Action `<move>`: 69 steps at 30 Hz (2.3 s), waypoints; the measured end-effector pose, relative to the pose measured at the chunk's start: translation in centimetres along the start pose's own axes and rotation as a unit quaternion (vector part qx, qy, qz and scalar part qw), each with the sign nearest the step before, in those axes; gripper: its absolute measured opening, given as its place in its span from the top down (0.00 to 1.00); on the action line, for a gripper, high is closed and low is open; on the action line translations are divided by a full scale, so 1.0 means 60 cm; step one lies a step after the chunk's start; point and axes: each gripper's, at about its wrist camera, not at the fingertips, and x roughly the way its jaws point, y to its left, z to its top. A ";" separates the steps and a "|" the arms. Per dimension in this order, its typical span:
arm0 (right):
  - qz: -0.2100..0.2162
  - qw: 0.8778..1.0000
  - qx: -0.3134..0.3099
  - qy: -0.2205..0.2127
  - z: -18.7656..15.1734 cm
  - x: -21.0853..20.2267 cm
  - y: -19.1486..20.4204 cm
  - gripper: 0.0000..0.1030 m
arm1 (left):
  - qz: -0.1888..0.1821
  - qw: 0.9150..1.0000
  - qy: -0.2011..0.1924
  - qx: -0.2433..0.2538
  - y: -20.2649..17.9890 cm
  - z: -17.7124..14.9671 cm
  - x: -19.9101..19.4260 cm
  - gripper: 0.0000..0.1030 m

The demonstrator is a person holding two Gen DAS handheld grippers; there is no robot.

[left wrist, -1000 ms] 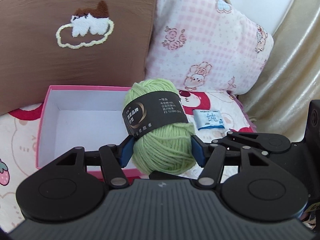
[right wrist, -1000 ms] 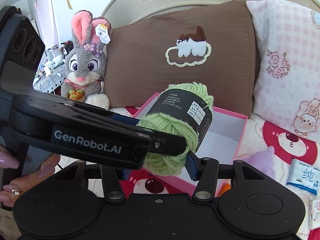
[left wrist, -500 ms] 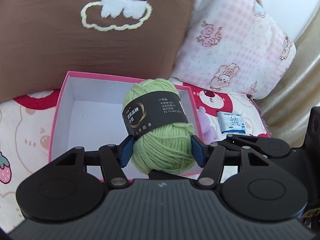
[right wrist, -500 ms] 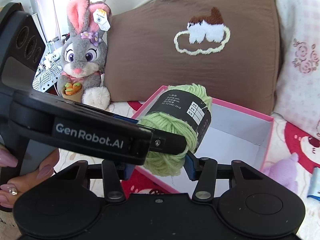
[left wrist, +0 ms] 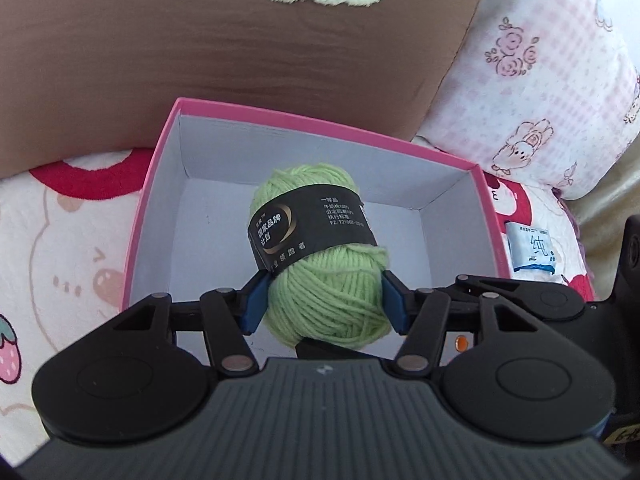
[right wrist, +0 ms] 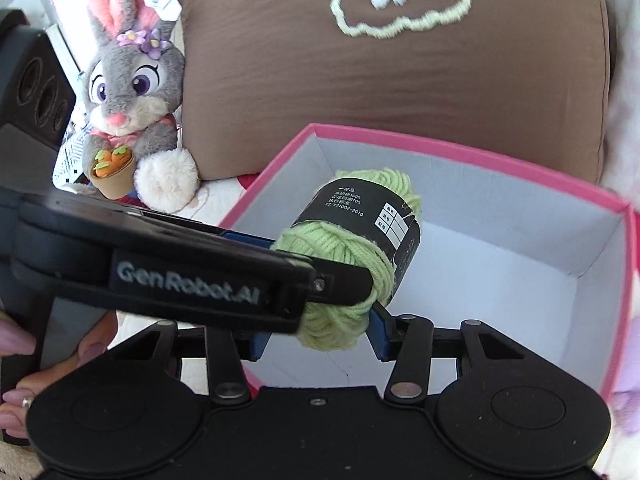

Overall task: Organize objects
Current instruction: 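Lift the yarn ball with the left tool and carry it over the pink box, then lower the yarn ball into the pink box and open the left tool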

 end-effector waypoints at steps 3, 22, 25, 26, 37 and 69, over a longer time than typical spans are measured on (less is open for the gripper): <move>-0.004 1.000 -0.010 0.005 0.000 0.014 -0.001 0.50 | -0.004 1.000 -0.007 0.015 0.008 -0.001 0.011 0.45; -0.040 0.991 -0.092 0.085 0.043 0.089 -0.002 0.62 | 0.048 0.997 -0.024 0.047 0.009 0.014 0.064 0.49; -0.038 0.991 -0.095 0.083 0.041 0.097 -0.002 0.63 | 0.056 0.997 -0.019 0.042 0.014 0.014 0.067 0.49; -0.037 0.991 -0.096 0.083 0.040 0.099 -0.002 0.63 | 0.058 0.997 -0.017 0.039 0.017 0.015 0.067 0.49; -0.032 0.993 -0.075 0.090 0.055 0.122 -0.005 0.62 | 0.052 0.999 -0.005 0.010 0.045 0.034 0.057 0.54; 0.033 0.991 -0.081 0.097 0.040 0.101 -0.015 0.66 | 0.094 0.995 0.006 -0.012 0.065 0.032 0.048 0.77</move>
